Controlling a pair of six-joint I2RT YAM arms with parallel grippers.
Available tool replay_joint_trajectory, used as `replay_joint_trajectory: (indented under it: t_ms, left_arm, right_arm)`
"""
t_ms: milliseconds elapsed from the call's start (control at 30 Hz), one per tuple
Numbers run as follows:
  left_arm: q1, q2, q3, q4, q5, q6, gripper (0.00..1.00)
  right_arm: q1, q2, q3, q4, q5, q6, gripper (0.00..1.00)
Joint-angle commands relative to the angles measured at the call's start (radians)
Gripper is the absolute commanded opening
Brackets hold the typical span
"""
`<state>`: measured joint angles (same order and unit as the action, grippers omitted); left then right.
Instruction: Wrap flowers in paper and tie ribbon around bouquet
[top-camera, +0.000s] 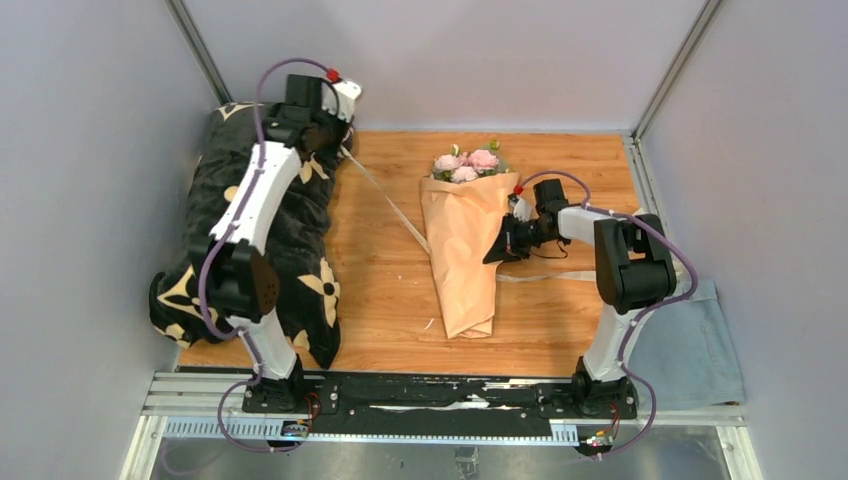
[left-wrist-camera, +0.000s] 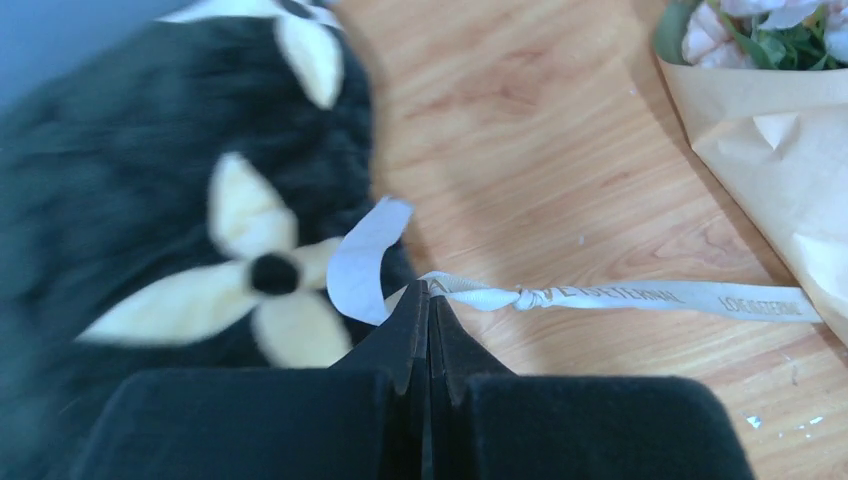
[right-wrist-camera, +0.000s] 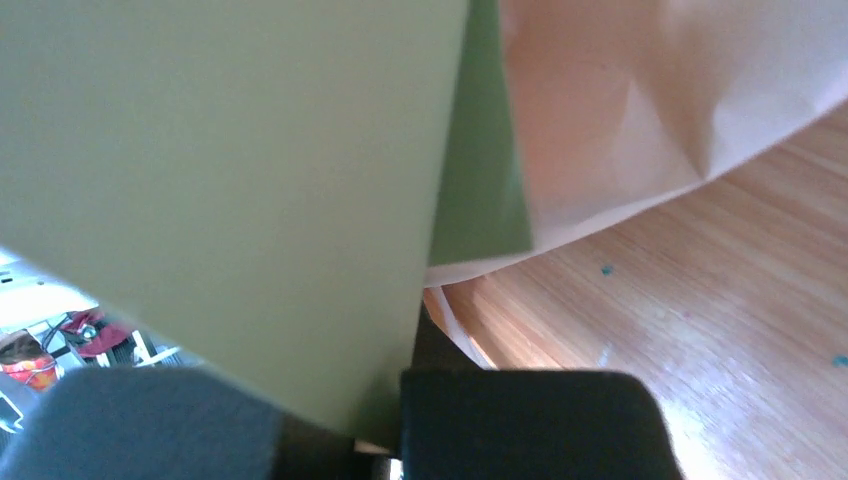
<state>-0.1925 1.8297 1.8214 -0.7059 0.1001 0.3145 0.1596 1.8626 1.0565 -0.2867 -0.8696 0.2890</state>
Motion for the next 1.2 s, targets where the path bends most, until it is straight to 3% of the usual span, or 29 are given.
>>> replay_joint_trajectory:
  t_ms: [0, 133, 333, 467, 600, 733, 967, 1167]
  left_arm:
    - [0.021, -0.196, 0.013, -0.046, 0.014, 0.05, 0.0]
    - [0.018, -0.299, -0.018, -0.086, 0.236, 0.056, 0.0]
    - [0.018, -0.312, 0.134, -0.168, 0.23, 0.034, 0.0]
    - [-0.066, -0.301, 0.017, -0.166, 0.334, -0.015, 0.0]
    - [-0.269, -0.207, -0.129, -0.149, 0.353, -0.008, 0.0]
    - [-0.385, -0.053, -0.166, -0.068, 0.361, -0.042, 0.0]
    - [-0.42, 0.268, -0.034, -0.006, 0.324, -0.126, 0.0]
    - [-0.42, 0.381, -0.02, 0.056, 0.307, -0.165, 0.0]
  right_arm:
    - [0.054, 0.044, -0.001, 0.047, 0.003, 0.013, 0.0]
    - [0.101, 0.084, 0.022, 0.064, 0.006, 0.023, 0.0]
    - [0.172, 0.127, 0.068, 0.076, 0.004, 0.045, 0.0]
    - [0.199, 0.149, 0.08, 0.099, 0.004, 0.073, 0.0]
    - [0.224, 0.155, 0.083, 0.102, 0.01, 0.082, 0.0]
    - [0.227, 0.135, 0.059, 0.106, 0.047, 0.089, 0.07]
    - [0.225, 0.085, 0.034, 0.112, 0.108, 0.12, 0.2]
    - [0.224, -0.039, 0.001, 0.071, 0.235, 0.133, 0.32]
